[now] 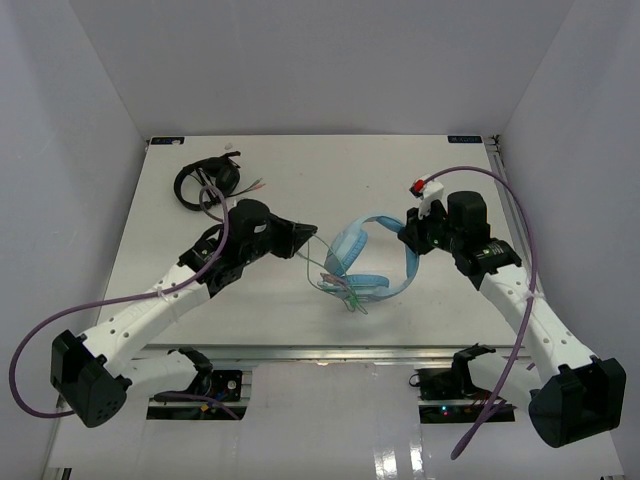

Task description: Wrap the headphones

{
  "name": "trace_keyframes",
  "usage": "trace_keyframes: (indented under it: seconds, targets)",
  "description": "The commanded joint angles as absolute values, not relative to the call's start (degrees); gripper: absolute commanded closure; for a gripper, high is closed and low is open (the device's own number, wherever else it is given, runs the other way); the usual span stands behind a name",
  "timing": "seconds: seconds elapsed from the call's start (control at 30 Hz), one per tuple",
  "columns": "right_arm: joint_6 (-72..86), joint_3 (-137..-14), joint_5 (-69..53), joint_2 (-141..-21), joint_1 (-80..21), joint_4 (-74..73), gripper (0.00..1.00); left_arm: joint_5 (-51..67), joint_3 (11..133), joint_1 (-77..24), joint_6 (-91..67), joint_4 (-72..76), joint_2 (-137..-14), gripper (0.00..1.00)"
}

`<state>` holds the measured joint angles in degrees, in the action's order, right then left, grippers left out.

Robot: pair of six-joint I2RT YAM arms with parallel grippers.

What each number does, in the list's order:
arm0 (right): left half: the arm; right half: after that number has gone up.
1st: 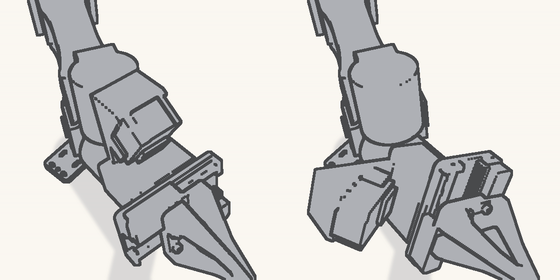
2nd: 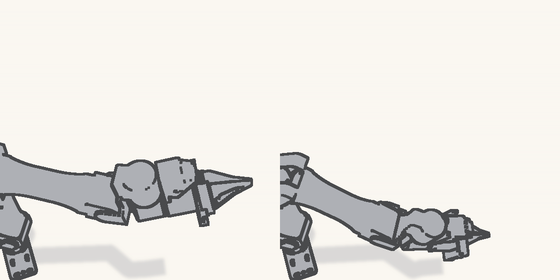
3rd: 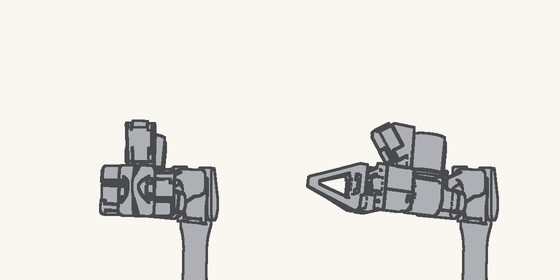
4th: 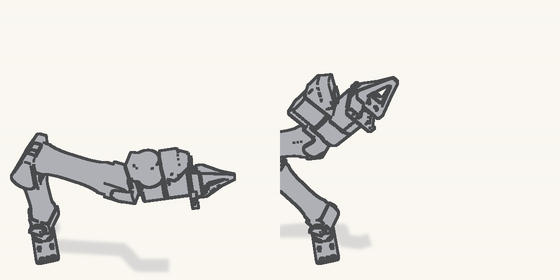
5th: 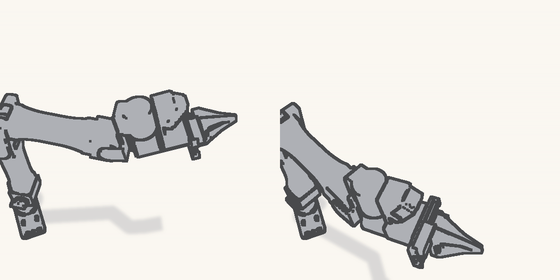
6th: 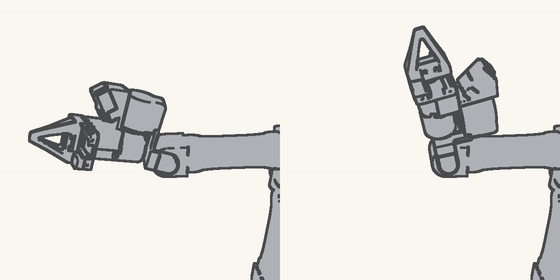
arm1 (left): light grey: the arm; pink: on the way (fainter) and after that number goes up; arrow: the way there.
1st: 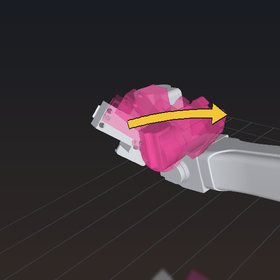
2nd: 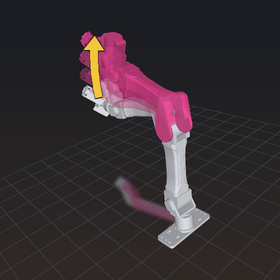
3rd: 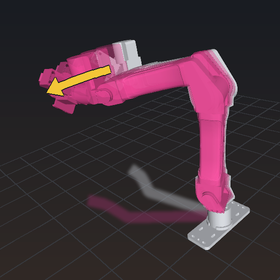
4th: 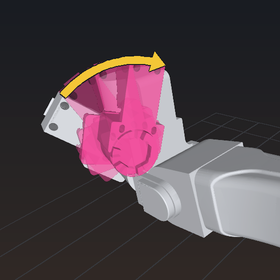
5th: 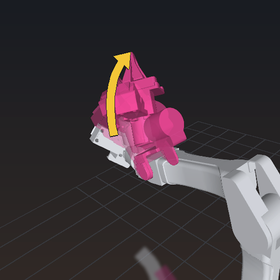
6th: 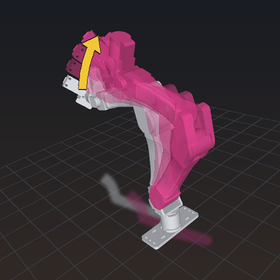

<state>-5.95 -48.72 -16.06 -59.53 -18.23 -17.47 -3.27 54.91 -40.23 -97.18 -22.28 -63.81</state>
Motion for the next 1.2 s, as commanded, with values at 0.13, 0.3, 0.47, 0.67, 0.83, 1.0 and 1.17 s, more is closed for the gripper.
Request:
trace_keyframes:
  seconds: [0.13,0.3,0.47,0.67,0.83,1.0,1.17]
  targets:
    - [-12.26,-48.07,-4.41,-56.68,-24.50,-11.80,0.92,-1.80,64.85,-39.65,-90.76,-25.00,-68.92,1.00]
    - [-13.32,-49.45,-2.49,-57.71,-26.59,-11.96,0.92,1.22,71.12,-39.73,-85.21,-29.53,-74.06,1.00]
    - [-13.40,-50.88,-1.55,-58.73,-29.16,-12.48,0.92,3.38,77.28,-39.73,-80.45,-34.47,-79.85,1.00]
    - [-9.88,-53.54,-4.78,-59.93,-29.77,-13.66,0.92,3.86,85.77,-39.70,-77.02,-37.17,-86.11,1.00]
    - [-2.93,-56.74,1.66,-63.40,-29.88,-13.71,0.92,6.82,91.55,-39.80,-75.48,-37.95,-89.92,1.00]
    - [2.95,-58.91,8.59,-67.05,-29.97,-12.02,0.92,7.57,95.76,-40.14,-74.82,-39.36,-91.51,1.00]
    - [6.47,-60.42,15.97,-70.18,-29.97,-9.17,0.92,7.73,100.48,-40.90,-74.24,-41.48,-93.17,1.00]
